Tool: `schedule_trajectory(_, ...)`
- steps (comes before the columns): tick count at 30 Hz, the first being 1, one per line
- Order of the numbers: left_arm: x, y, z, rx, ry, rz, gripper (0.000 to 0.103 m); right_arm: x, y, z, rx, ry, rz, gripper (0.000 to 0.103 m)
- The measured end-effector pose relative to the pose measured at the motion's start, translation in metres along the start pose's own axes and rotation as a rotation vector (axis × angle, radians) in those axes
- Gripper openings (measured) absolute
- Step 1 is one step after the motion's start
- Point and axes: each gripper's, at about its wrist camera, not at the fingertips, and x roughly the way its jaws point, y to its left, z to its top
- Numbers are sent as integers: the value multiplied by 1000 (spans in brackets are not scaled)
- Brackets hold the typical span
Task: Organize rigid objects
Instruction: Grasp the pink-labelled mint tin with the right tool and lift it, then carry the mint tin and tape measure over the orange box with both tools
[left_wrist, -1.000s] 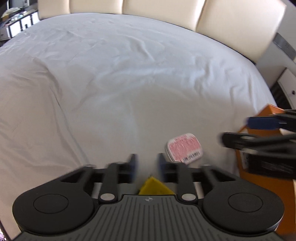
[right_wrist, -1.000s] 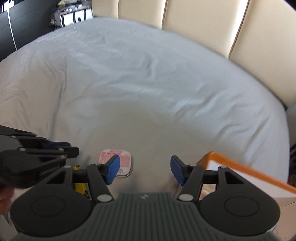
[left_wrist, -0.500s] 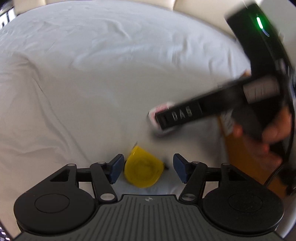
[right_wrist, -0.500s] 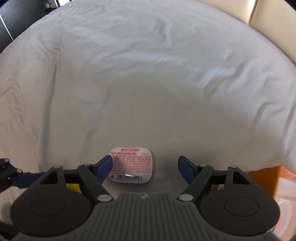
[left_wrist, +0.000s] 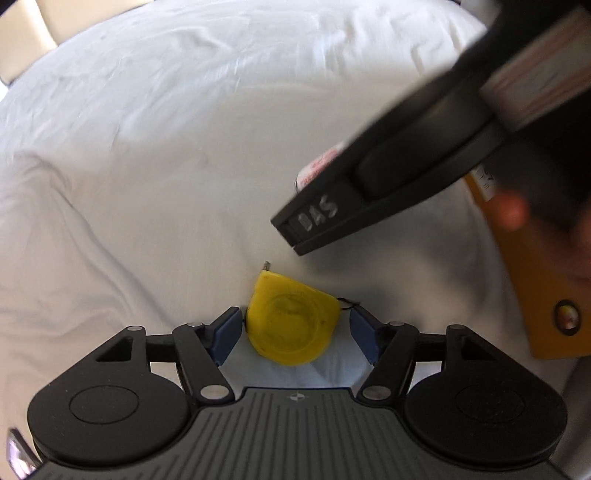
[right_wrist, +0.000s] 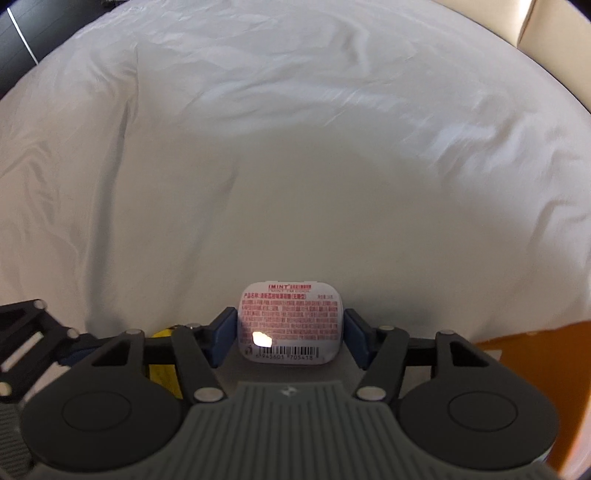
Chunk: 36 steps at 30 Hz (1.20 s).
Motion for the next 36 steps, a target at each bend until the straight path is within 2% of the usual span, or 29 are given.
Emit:
schedule_trajectory(6,11,-17,3,78,-13,42,74,-46,-8,-4,38,-92,10,61)
schedule_trajectory(11,5,-6,2,8,-38,-3,73,-83,-19,-14,70,-165,13,61)
schedule_trajectory(18,-5,22,-4,-209,-65,-168,72,-142,-36,-48,107,-248,9,61)
schedule_trajectory(23,-4,43,-13,-356,-19,-318,72,-180,-68,-85,161,-263,-8,61)
schedule_trajectory(26,-13,37,-14,-414,-13,-360,72,-198,-89,-108,177,-268,-53,62)
schedule_trajectory(29,-27,41,-11,-479,-42,-462,72,-210,-111,-131,196,-258,-103,62)
schedule_trajectory(32,-48,35,-9,-492,-106,-547,72,-212,-130,-153,216,-226,-153,61)
schedule_trajectory(36,-90,5,5,-421,-188,-580,72,-201,-155,-175,213,-159,-215,61)
